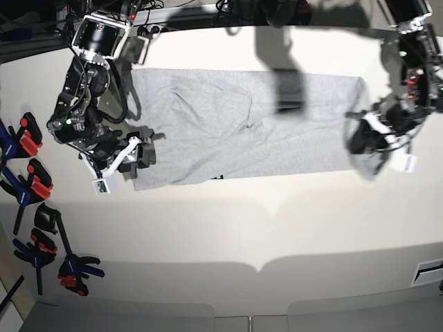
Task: Fold the T-shirt properly
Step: 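Grasp the strip end again with the left gripper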
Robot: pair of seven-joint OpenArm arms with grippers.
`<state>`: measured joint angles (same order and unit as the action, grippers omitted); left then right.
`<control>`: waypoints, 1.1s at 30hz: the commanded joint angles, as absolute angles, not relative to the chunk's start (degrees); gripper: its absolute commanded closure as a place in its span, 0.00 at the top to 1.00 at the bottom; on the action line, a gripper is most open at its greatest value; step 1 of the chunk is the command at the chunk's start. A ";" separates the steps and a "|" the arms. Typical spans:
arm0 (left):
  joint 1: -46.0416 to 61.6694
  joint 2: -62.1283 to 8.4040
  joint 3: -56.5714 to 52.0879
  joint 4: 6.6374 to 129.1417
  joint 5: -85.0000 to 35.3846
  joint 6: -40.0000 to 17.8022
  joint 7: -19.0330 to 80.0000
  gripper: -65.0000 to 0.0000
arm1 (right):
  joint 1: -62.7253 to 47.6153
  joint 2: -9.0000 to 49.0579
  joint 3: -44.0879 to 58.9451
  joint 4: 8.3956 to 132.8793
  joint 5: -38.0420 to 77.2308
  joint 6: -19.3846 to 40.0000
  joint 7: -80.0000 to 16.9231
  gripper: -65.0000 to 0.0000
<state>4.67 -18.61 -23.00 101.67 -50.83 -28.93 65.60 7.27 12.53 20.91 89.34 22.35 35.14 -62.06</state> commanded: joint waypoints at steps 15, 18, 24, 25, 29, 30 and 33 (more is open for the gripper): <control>3.95 -16.86 -5.48 103.11 -44.38 -29.10 59.99 0.00 | 8.45 13.15 21.04 90.52 23.11 35.33 -60.95 0.45; 3.97 -16.86 -5.48 103.11 -44.40 -29.10 60.03 0.10 | 8.45 13.15 21.04 90.52 23.11 35.33 -60.97 0.45; 3.95 -16.86 -5.48 103.11 -51.03 -29.21 62.59 0.52 | 8.45 13.15 21.04 90.52 23.14 35.33 -60.51 0.45; 3.95 -16.86 -5.48 103.11 -53.36 -29.39 63.20 0.53 | 8.45 13.15 21.04 90.52 23.14 35.33 -60.27 0.45; 3.75 -16.88 -5.52 103.11 -55.75 -30.50 62.54 0.53 | 8.47 13.15 21.04 90.52 23.16 35.33 -58.98 0.45; 3.66 -17.02 -5.54 103.11 -55.35 -30.48 61.80 0.53 | 8.56 13.15 21.04 90.54 23.16 35.33 -58.61 0.45; 3.66 -17.17 -5.58 103.11 -51.83 -30.46 58.72 0.53 | 8.75 13.17 21.04 90.52 23.14 35.33 -57.67 0.45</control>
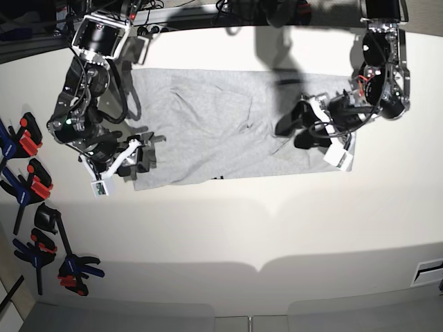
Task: Fold the T-shirt properly
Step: 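Grasp the strip end again with the left gripper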
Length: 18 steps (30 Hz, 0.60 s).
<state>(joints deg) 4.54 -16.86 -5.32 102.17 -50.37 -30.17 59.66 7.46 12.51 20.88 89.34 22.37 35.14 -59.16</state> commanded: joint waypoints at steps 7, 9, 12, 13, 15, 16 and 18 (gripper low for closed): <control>3.66 -16.99 -5.56 100.77 -37.93 -19.59 47.81 0.53 | 8.88 13.17 21.04 90.52 23.16 35.33 -59.16 0.45; 3.14 -16.99 -5.56 98.56 -41.25 -17.76 47.27 0.53 | 8.91 13.15 21.04 90.52 23.16 35.33 -59.16 0.45; 2.68 -16.25 -5.52 95.31 -46.68 -20.71 49.56 0.53 | 8.88 13.15 21.04 90.52 23.16 35.33 -58.96 0.45; 2.66 -15.77 -5.52 93.71 -47.99 -21.04 49.43 0.53 | 8.88 13.15 21.06 90.52 23.14 35.33 -58.98 0.45; 2.07 -14.24 -5.52 89.73 -48.75 -20.99 49.45 0.53 | 8.91 13.15 21.04 90.52 23.16 35.31 -58.98 0.45; 1.50 -13.45 -5.52 87.53 -48.77 -20.97 49.65 0.53 | 8.91 13.15 21.04 90.52 23.16 35.31 -58.98 0.45; 0.38 -12.27 -5.52 83.42 -50.30 -20.99 49.63 0.53 | 8.86 13.15 21.04 90.52 23.16 35.33 -58.98 0.45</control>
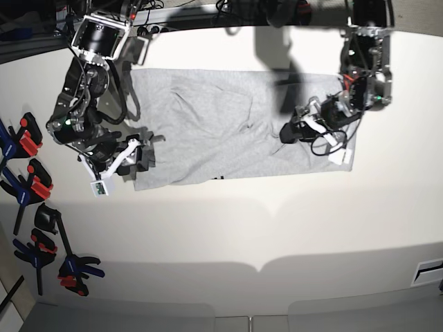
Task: Fold the T-shirt properly
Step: 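Grasp the strip end again with the left gripper, then fold the end held by the left gripper over toward the right gripper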
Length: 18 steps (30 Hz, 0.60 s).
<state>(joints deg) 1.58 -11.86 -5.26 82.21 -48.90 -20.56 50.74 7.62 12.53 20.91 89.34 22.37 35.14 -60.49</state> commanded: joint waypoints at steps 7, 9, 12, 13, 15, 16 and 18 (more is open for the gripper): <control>-6.85 -7.70 -5.52 74.91 -55.64 -24.47 49.65 0.53 | 8.88 13.15 21.04 90.52 23.16 35.33 -59.00 0.45; -9.04 -5.82 -5.52 74.22 -56.07 -25.71 49.67 0.53 | 8.91 13.15 21.04 90.52 23.16 35.33 -58.98 0.45; -11.92 -3.27 -5.52 73.78 -56.01 -26.70 50.83 0.53 | 8.88 13.15 21.04 90.52 23.14 35.33 -58.98 0.45; -12.78 -2.55 -5.52 73.78 -56.01 -27.05 51.96 0.53 | 8.88 13.17 21.04 90.52 23.11 35.33 -59.05 0.45; -14.39 -1.72 -5.52 73.80 -55.96 -28.58 55.42 0.53 | 8.86 13.21 21.06 90.52 22.94 35.33 -59.24 0.45; -15.07 -1.72 -5.52 73.80 -56.10 -29.34 57.28 0.53 | 8.82 13.23 21.06 90.52 23.00 35.31 -59.35 0.45; -16.23 -1.96 -5.52 73.80 -56.03 -29.65 60.49 0.53 | 8.49 13.47 21.06 90.52 23.18 35.14 -59.61 0.47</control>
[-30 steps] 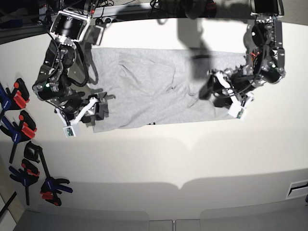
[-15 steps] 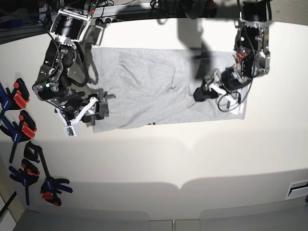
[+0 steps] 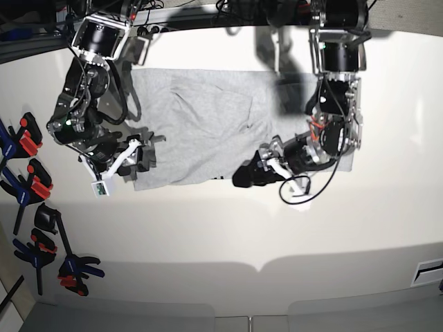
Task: Fold the T-shirt properly
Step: 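Fold the end held by the left gripper over toward the right gripper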
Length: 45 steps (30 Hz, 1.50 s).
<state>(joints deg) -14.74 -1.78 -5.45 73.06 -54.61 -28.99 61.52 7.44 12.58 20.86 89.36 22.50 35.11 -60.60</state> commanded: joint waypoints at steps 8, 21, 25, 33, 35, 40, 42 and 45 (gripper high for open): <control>-16.78 -4.80 -5.52 73.80 -55.61 -29.63 62.59 0.53 | 7.46 16.21 21.17 90.48 17.96 30.72 -60.60 0.69; -16.05 -6.37 -5.52 73.80 -55.64 -29.63 65.14 0.53 | 7.44 15.64 22.76 71.94 24.75 28.47 -62.92 0.68; -16.21 -7.60 -5.54 73.80 -55.64 -29.63 65.14 0.53 | 7.42 13.30 22.76 68.79 29.12 29.76 -66.19 0.68; -16.21 -7.79 -5.52 73.91 -57.52 -30.00 70.96 0.53 | 7.62 7.18 22.76 68.84 29.19 32.14 -67.07 0.58; -16.16 -7.84 -5.52 73.97 -63.05 -34.04 78.50 0.53 | 7.81 7.20 22.79 68.84 29.17 32.14 -66.72 0.43; -16.01 -7.81 -5.52 74.00 -70.30 -36.73 80.00 0.53 | 9.39 8.80 23.79 68.88 28.49 32.14 -65.41 0.00; -15.97 -7.84 -5.52 74.00 -70.59 -36.73 80.00 0.53 | 10.61 9.61 24.62 68.88 28.49 32.16 -64.86 0.00; -15.03 -7.84 -5.52 74.00 -70.52 -36.80 80.00 0.53 | 12.67 10.81 26.48 68.88 28.47 32.14 -64.75 0.00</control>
<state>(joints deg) -14.04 -7.66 -5.48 72.97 -68.77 -36.49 80.16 11.51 9.91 26.33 68.20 28.27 32.67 -65.45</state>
